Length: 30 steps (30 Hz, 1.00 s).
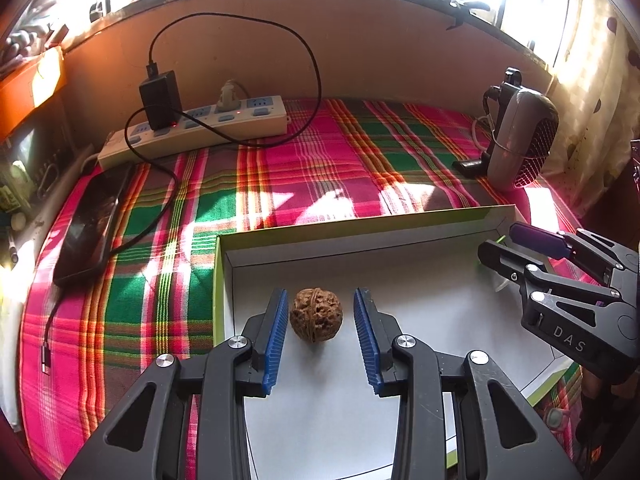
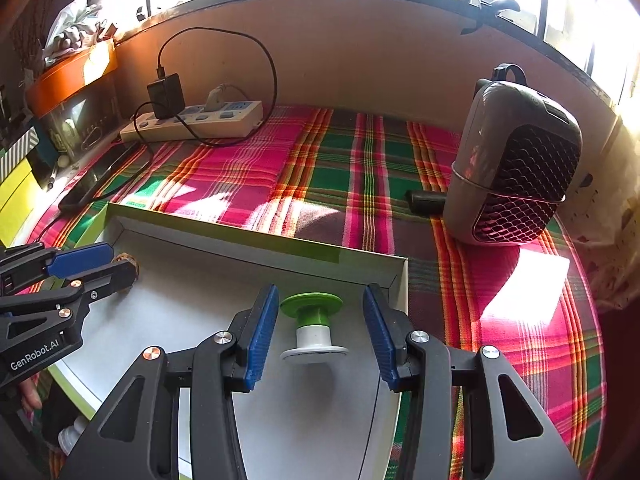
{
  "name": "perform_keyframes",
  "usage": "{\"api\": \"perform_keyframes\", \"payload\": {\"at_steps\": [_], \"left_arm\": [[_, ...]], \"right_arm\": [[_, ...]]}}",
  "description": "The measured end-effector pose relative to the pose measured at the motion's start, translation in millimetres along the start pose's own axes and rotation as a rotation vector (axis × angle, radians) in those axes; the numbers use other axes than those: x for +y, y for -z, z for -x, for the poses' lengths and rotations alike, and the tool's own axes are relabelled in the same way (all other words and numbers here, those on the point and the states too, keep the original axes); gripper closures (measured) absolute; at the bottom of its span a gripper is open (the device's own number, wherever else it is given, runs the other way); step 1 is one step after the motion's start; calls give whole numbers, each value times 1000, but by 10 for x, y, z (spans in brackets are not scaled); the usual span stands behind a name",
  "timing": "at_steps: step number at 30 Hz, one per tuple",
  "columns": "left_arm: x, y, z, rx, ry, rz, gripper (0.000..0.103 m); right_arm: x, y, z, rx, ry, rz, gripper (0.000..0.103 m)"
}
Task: Organize objects
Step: 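Open the right gripper to set the spool in the tray while the left releases the walnut, then withdraw both grippers from the tray back toward the remaining objects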
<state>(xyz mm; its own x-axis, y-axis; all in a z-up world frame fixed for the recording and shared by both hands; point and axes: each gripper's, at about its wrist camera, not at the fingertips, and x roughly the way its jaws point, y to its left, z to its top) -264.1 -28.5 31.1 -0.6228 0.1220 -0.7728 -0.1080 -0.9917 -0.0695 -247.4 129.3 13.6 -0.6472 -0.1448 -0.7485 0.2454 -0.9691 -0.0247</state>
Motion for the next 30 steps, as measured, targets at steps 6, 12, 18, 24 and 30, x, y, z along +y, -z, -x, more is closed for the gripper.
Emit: {"api": "perform_keyframes", "payload": {"at_steps": [6, 12, 18, 24, 30], "left_arm": [[-22, 61, 141, -15, -5, 7, 71], [-47, 142, 331, -41, -20, 3, 71], [-52, 272, 506, -59, -27, 9, 71], [-59, 408, 679, -89, -70, -4, 71], [-50, 551, 824, -97, -40, 15, 71]], "right_arm": [[18, 16, 135, -18, 4, -5, 58], [48, 89, 305, -38, -1, -16, 57], [86, 192, 460, -57, -7, -29, 57], [99, 337, 638, -77, -18, -48, 58], [116, 506, 797, -91, -26, -60, 57]]}}
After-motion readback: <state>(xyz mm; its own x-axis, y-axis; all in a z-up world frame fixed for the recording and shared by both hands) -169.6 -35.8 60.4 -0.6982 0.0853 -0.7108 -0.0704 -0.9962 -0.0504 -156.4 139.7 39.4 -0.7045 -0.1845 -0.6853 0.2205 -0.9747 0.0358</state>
